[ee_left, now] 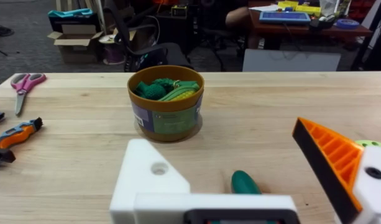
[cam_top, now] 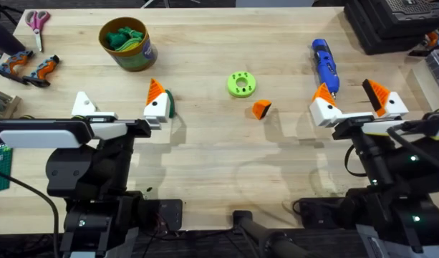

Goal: Pick up the gripper from the table and insert it into the empty holder that is missing its gripper. Then pick up a screw, insert it into the mounting hole, and use the screwdriver to tighten it. Finally, clean up the table by picking up the vegetable and placing it into the bucket.

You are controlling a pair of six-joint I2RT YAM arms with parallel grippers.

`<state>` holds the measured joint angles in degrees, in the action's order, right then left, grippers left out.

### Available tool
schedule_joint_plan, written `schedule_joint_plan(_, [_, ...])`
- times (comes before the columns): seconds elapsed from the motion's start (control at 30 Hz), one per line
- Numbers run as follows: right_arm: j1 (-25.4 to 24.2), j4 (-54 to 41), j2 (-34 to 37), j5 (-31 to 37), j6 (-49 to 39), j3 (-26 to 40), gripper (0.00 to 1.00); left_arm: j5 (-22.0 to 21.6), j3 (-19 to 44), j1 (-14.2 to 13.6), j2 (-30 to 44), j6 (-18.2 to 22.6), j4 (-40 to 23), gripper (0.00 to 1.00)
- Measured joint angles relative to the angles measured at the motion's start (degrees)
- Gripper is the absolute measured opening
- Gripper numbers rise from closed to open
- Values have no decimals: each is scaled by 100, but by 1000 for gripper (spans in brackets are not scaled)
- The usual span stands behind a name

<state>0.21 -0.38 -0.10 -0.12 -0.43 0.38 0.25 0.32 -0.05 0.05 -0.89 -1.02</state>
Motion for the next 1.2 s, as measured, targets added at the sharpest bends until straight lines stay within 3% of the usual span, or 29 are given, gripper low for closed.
schedule_joint_plan(0.43, [0, -17, 0, -13, 0, 3, 991, 13, 17, 0, 0, 2, -65, 985])
schedule_joint_plan(0.57, [0, -232, 0, -13, -71, 114, 991, 17, 376, 0, 3, 135, -1136, 985])
schedule_joint_plan(0.7, [0, -929, 81, -35, -138, 573, 990, 15, 1142, 0, 234, 245, -1994, 985])
schedule_joint_plan(0.9, [0, -1716, 851, -39, -155, 1640, 991, 15, 2583, 0, 1524, 306, -2919, 985])
schedule_joint_plan(1.2, [0, -3201, 3287, -83, -159, 3734, 992, 18, 5013, 0, 4551, 243, -4891, 985])
